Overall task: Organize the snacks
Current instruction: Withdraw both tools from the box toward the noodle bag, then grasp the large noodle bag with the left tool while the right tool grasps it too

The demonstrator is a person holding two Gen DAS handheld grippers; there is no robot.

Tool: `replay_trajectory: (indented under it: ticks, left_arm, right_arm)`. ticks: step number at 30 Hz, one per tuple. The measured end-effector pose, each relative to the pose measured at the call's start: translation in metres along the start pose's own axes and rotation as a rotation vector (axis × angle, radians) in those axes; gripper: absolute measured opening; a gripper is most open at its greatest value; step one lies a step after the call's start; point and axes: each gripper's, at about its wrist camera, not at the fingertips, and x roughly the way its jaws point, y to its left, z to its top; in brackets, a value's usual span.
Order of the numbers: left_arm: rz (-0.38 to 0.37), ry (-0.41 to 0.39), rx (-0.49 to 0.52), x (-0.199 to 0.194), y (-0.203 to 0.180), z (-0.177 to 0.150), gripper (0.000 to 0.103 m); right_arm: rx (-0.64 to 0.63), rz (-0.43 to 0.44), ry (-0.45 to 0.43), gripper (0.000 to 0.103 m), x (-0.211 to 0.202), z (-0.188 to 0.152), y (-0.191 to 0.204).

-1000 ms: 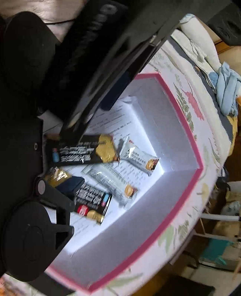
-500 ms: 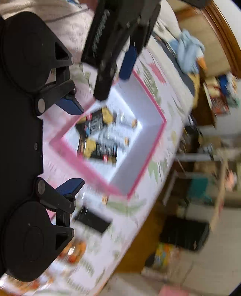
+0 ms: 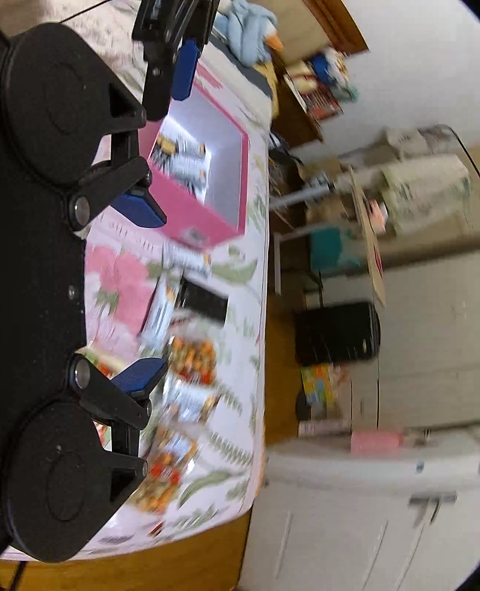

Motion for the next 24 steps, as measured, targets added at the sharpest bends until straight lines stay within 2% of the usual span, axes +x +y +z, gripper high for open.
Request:
replay_trajectory:
  ticks: [3,6,14,18,20,22,24]
  left_arm:
    - [-0.035,-0.011,-0.001,0.020,-0.012,-0.005,0.064]
    - [-0.062,-0.037,0.025,0.044,-0.025,-0.012,0.064]
    - [-0.124,0.062,0.013,0.131,-0.047,-0.014,0.064]
    - [-0.173,0.114,-0.055,0.173,-0.048,-0.019,0.064]
    - [-0.244,0.154,-0.111,0.190,-0.045,-0.024,0.064]
    - [-0.276,0.177,-0.139,0.203,-0.047,-0.029,0.064]
    - [-0.274,0.185,-0.137,0.213,-0.051,-0.033,0.064]
  right_arm:
    - [0.051,-0.063,-0.017,0.082,0.001,-0.029,-0.026]
    - [0.117,-0.120,0.028,0.082,0.008,-0.047,-0.051]
    - [0.274,-0.201,0.071,0.082,0.027,-0.079,-0.105]
    - [0.362,-0.214,0.111,0.082,0.040,-0.089,-0.128]
    - [0.398,-0.216,0.146,0.082,0.049,-0.094,-0.139]
    - [0.442,-0.186,0.190,0.082,0.057,-0.099,-0.148]
    - [0.487,-0.130,0.252,0.082,0.066,-0.105,-0.154]
